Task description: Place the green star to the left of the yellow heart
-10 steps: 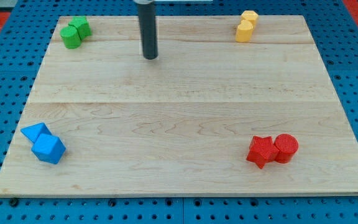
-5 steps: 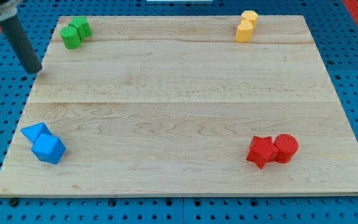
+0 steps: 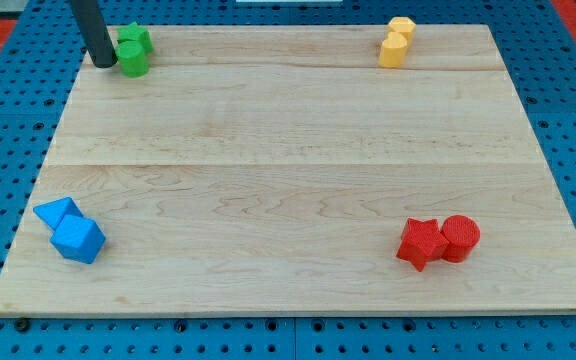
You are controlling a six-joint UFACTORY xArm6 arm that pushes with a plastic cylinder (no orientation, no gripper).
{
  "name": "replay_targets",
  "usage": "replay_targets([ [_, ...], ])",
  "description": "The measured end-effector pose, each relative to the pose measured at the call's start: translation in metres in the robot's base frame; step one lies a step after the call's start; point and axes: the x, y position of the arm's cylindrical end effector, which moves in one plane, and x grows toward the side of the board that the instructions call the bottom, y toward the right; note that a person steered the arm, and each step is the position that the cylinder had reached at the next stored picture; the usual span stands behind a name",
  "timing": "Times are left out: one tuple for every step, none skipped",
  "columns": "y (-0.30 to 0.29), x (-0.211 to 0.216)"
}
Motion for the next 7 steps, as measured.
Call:
replay_targets([
  [-0.003,-0.011],
  [-0.007,-0.021],
  [0.000,-0.024],
  [0.035,-0.024],
  [0.056,-0.024],
  [0.008,-0.028],
  [0.031,-0.054],
])
